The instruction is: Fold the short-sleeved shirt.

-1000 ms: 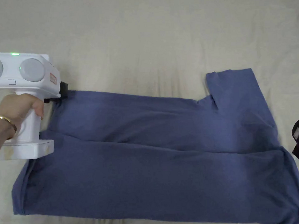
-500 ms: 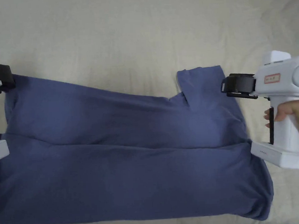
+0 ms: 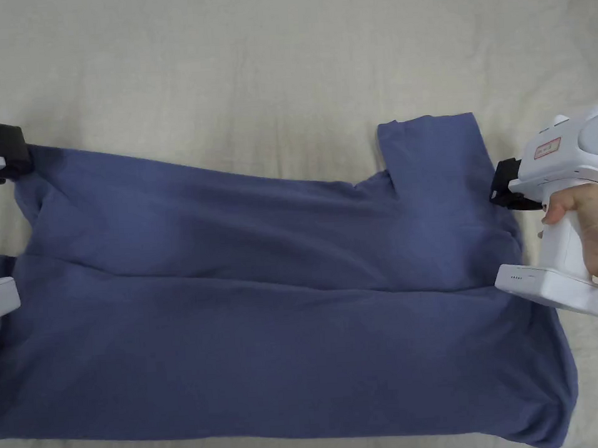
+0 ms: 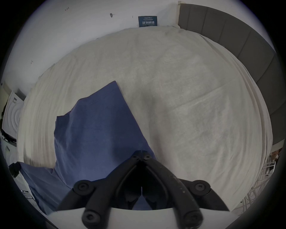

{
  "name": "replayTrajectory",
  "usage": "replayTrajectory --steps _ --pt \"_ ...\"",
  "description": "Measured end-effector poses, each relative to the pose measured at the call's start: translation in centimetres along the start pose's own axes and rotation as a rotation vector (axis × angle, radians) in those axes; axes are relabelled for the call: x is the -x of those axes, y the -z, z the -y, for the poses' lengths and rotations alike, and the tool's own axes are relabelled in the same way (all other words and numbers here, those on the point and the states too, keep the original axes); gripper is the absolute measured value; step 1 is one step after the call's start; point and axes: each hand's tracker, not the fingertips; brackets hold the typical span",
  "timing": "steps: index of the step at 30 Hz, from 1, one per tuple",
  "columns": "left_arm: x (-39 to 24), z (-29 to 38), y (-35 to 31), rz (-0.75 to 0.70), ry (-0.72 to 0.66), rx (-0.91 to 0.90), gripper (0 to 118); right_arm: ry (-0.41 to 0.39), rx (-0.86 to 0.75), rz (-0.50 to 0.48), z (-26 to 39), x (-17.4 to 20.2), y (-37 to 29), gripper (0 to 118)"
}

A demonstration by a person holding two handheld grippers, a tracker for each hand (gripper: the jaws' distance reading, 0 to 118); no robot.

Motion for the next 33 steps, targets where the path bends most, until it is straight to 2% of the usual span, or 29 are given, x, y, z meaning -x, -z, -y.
replayTrajectory --steps 2,6,9,10,11,12,13,14,15,18,21,22,24,26,28,29,31,32,33 --pt "0.1 0.1 -0.7 0.015 -0.015 -0.008 3 -0.003 -0.049 -0.042 -0.1 -0.6 -1.8 1" --pt "0.0 0.1 -3.0 0.037 -0.026 -0.031 3 -0.043 -0.136 -0.063 -0.6 -1.4 -6.8 1" --pt "-0.5 0.5 -5.1 0.055 -0.008 -0.068 3 -0.022 -0.208 -0.122 -0.7 -2.4 -10.2 1" --pt "-0.6 0.6 -5.5 0.054 0.003 -0.075 3 -0.069 -0.213 -0.124 -0.8 -2.3 -10.8 1" --pt "-0.8 0.7 -5.8 0.047 0.014 -0.076 3 -0.091 -0.216 -0.095 -0.2 -2.1 -11.6 8" --pt "-1.1 0.8 -5.9 0.039 0.023 -0.074 3 -0.114 -0.207 -0.068 0.0 -2.0 -11.8 29" --pt "-1.1 0.9 -5.9 0.034 0.028 -0.071 3 -0.127 -0.189 -0.043 0.2 -1.8 -11.6 63" --pt "-1.1 1.0 -5.9 0.032 0.027 -0.070 3 -0.133 -0.169 -0.041 0.4 -1.7 -11.0 103" --pt "-1.1 1.0 -6.0 0.029 0.024 -0.068 3 -0.142 -0.148 -0.046 0.6 -1.1 -10.0 118" --pt "-0.9 1.0 -5.9 0.019 0.017 -0.069 3 -0.145 -0.102 -0.053 0.9 -0.1 -7.0 118" --pt "-0.9 0.9 -5.8 0.013 0.010 -0.065 3 -0.149 -0.020 -0.013 0.9 1.0 -3.3 115" --pt "-1.0 0.9 -5.8 0.011 0.007 -0.063 3 -0.139 -0.007 -0.004 0.9 1.3 -2.0 108" --pt "-1.1 0.9 -5.7 0.009 0.013 -0.064 3 -0.114 0.031 0.023 0.7 1.7 0.0 81" --pt "-1.4 0.9 -5.6 -0.010 0.042 -0.065 3 -0.077 0.040 0.033 0.5 1.7 1.5 62" --pt "-1.4 0.9 -5.5 -0.010 0.053 -0.060 3 -0.045 0.043 0.031 0.4 1.6 2.1 57" --pt "-1.4 0.9 -5.4 -0.008 0.052 -0.059 3 -0.036 0.042 0.031 0.4 1.7 2.0 33" --pt "-1.4 0.8 -5.2 0.001 0.042 -0.055 3 -0.047 -0.013 -0.005 0.4 1.8 0.9 11" --pt "-1.4 0.8 -5.0 0.005 0.038 -0.051 3 -0.037 -0.014 -0.025 0.4 1.7 0.5 1" --pt "-1.5 0.9 -4.9 0.006 0.038 -0.050 3 -0.020 0.003 -0.006 0.4 2.1 0.0 2"
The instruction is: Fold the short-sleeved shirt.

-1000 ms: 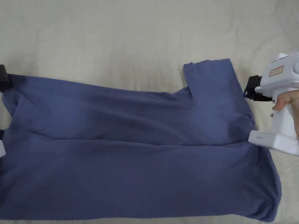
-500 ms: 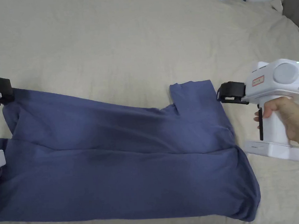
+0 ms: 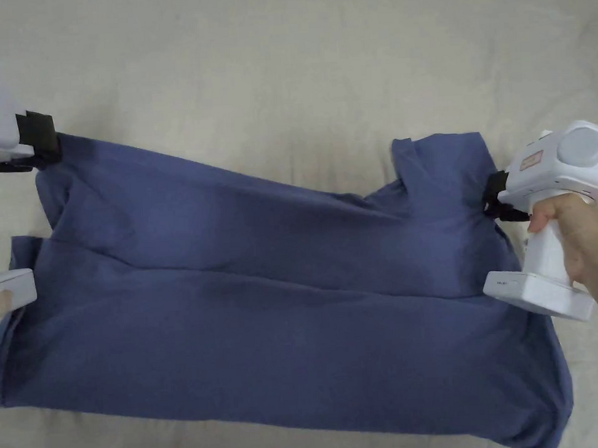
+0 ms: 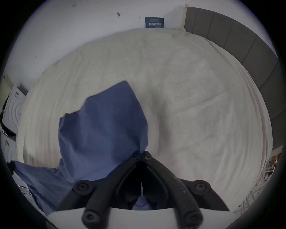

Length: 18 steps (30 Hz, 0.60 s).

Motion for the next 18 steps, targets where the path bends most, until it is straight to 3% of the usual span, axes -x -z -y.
replayTrajectory --steps 1,3,12,18 --pt "0.0 0.1 0.0 -0.003 0.004 0.002 3 -0.027 0.016 -0.059 -0.1 0.1 -0.5 2" --pt "0.2 0.3 -0.4 -0.001 0.003 0.004 3 -0.054 -0.043 -0.036 -0.1 0.0 -2.6 2" --pt "3.1 2.6 -5.7 0.041 0.002 -0.049 3 -0.173 -0.240 -0.176 5.0 -3.3 -15.0 2" --pt "5.6 7.9 -8.5 0.059 -0.001 -0.064 3 -0.139 -0.255 -0.195 13.7 -7.5 -17.8 2"
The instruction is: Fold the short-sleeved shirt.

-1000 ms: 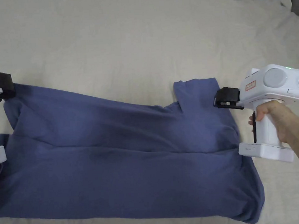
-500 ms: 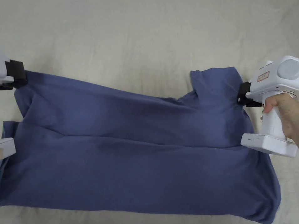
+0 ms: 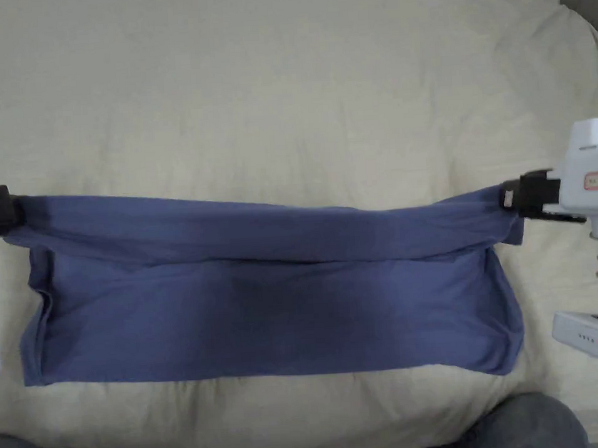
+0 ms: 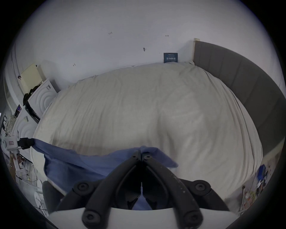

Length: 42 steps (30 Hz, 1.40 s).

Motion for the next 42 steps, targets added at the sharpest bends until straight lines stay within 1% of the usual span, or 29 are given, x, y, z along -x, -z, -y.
replayTrajectory --steps 3,6,7,8,9,10,11,12,13,14,15,17,18,20,22,25,27,28,29,30,31,32,33,34,35,37,40,41,42 --pt "1.0 4.1 0.5 -0.022 -0.032 0.050 3 0.088 0.054 -0.011 5.7 -1.3 -0.3 2" --pt "2.1 8.4 1.5 -0.053 -0.132 0.120 5 0.168 0.113 -0.001 10.8 -2.4 0.6 3" --pt "2.6 9.8 2.2 -0.060 -0.172 0.145 10 0.206 0.139 -0.005 12.3 -2.6 1.0 5" --pt "3.0 10.9 2.7 -0.075 -0.199 0.172 26 0.238 0.155 -0.007 13.6 -2.9 1.4 17" --pt "3.3 11.8 3.0 -0.104 -0.228 0.193 34 0.267 0.167 0.008 14.4 -3.2 1.5 21" --pt "3.7 12.5 3.2 -0.143 -0.251 0.201 42 0.264 0.169 0.023 14.9 -3.4 1.4 27" --pt "3.7 12.9 2.9 -0.170 -0.258 0.196 51 0.256 0.163 0.031 15.1 -3.5 1.2 33" --pt "4.0 13.0 2.6 -0.190 -0.262 0.177 75 0.223 0.149 0.081 14.7 -4.4 1.2 55" --pt "4.2 12.6 2.0 -0.192 -0.267 0.135 88 0.196 0.120 0.112 14.1 -4.5 0.5 76" --pt "4.2 12.2 1.5 -0.190 -0.271 0.098 97 0.170 0.086 0.131 13.6 -4.4 -0.2 92" --pt "3.8 11.5 0.5 -0.189 -0.261 0.049 101 0.135 0.024 0.141 12.7 -4.3 -1.2 98" --pt "2.8 9.7 -0.9 -0.188 -0.209 -0.076 112 0.081 -0.090 0.143 10.8 -3.2 -3.4 104" --pt "1.7 8.8 -1.8 -0.189 -0.160 -0.156 116 0.055 -0.152 0.141 9.7 -2.5 -4.3 107" --pt "-0.6 7.5 -3.2 -0.200 -0.060 -0.296 117 0.004 -0.263 0.140 8.2 -1.0 -5.8 117" --pt "-3.2 6.8 -4.2 -0.215 0.040 -0.416 118 -0.053 -0.394 0.137 7.2 1.0 -7.1 118" --pt "-6.4 6.6 -5.0 -0.170 0.112 -0.542 118 -0.140 -0.538 0.113 6.8 4.6 -8.0 118" --pt "-8.6 6.9 -4.9 -0.147 0.164 -0.585 118 -0.165 -0.592 0.116 6.6 6.5 -7.7 118" --pt "-9.6 7.1 -4.7 -0.157 0.197 -0.609 115 -0.161 -0.591 0.116 6.5 6.9 -7.1 118" --pt "-10.4 7.4 -4.6 -0.168 0.229 -0.626 100 -0.155 -0.582 0.112 6.4 7.4 -6.9 115" --pt "-11.2 7.8 -4.4 -0.178 0.260 -0.635 84 -0.136 -0.586 0.092 6.3 7.8 -6.7 104" --pt "-11.8 8.0 -4.1 -0.179 0.289 -0.636 67 -0.104 -0.604 0.058 6.4 8.2 -6.5 86" --pt "-12.3 8.2 -4.0 -0.170 0.304 -0.625 41 -0.091 -0.614 0.046 6.3 8.5 -6.4 56" --pt "-12.7 8.2 -3.9 -0.160 0.298 -0.613 22 -0.090 -0.611 0.053 6.2 8.8 -6.3 32" --pt "-12.9 8.2 -3.9 -0.149 0.298 -0.606 7 -0.090 -0.608 0.055 6.1 9.1 -6.2 13" --pt "-12.8 8.1 -3.5 -0.126 0.286 -0.600 0 -0.091 -0.604 0.060 6.0 9.3 -6.1 8" --pt "-12.8 7.8 -3.5 -0.108 0.261 -0.590 0 -0.102 -0.594 0.049 5.9 9.4 -6.0 2" --pt "-12.5 7.0 -3.6 -0.109 0.264 -0.568 0 -0.088 -0.561 0.033 5.7 9.6 -6.1 2" --pt "-12.1 6.7 -3.8 -0.107 0.264 -0.557 0 -0.072 -0.547 0.017 5.7 9.6 -6.1 2" --pt "-11.3 6.2 -4.1 -0.070 0.230 -0.522 0 -0.050 -0.544 -0.005 5.8 9.4 -6.2 2"
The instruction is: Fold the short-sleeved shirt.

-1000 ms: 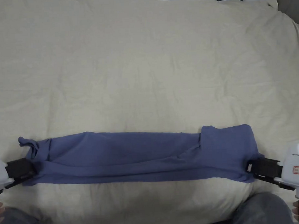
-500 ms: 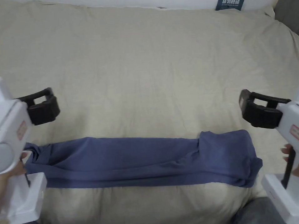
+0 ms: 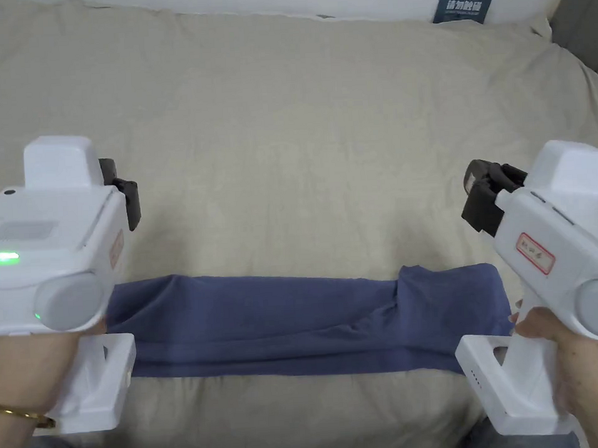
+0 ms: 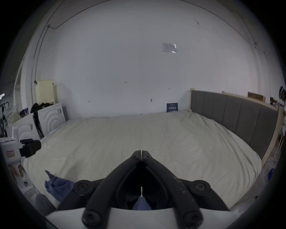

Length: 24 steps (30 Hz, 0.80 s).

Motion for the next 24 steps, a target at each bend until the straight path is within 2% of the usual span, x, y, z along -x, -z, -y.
replayTrajectory --steps 3,4,5,6,8,9,10,13,16,18,22,24 --pt "4.9 -1.1 0.4 0.165 -0.335 0.107 2 0.020 0.006 0.003 0.1 -0.4 -0.2 2" --pt "6.9 -1.1 0.7 0.192 -0.428 0.136 8 0.025 0.011 0.003 0.1 -0.5 -0.1 2" --pt "8.5 -1.0 1.0 0.220 -0.479 0.163 26 0.029 0.017 0.002 0.2 -0.6 -0.1 2" --pt "10.3 -0.6 1.5 0.254 -0.508 0.199 49 0.034 0.027 0.002 0.3 -0.7 0.0 2" --pt "12.8 0.8 2.5 0.285 -0.528 0.296 109 0.042 0.040 0.005 0.5 -0.8 0.2 2" --pt "13.8 1.7 3.2 0.300 -0.533 0.345 118 0.048 0.047 0.004 0.6 -0.9 0.3 2" --pt "15.0 3.0 3.3 0.307 -0.526 0.386 118 0.052 0.055 0.004 0.7 -0.7 0.4 2" --pt "17.3 6.5 4.9 0.372 -0.632 0.535 118 0.049 0.083 0.018 1.1 -0.4 0.7 2" --pt "18.6 10.0 5.7 0.403 -0.648 0.635 118 0.042 0.109 0.027 1.3 0.0 0.9 2" --pt "18.9 11.8 6.2 0.408 -0.664 0.674 118 0.039 0.124 0.034 1.5 0.1 1.0 2" --pt "19.5 14.7 7.3 0.430 -0.785 0.728 118 0.045 0.157 0.041 1.7 0.4 1.4 2" --pt "19.5 15.1 7.2 0.458 -0.797 0.675 118 0.065 0.176 0.035 1.8 0.4 1.6 2"
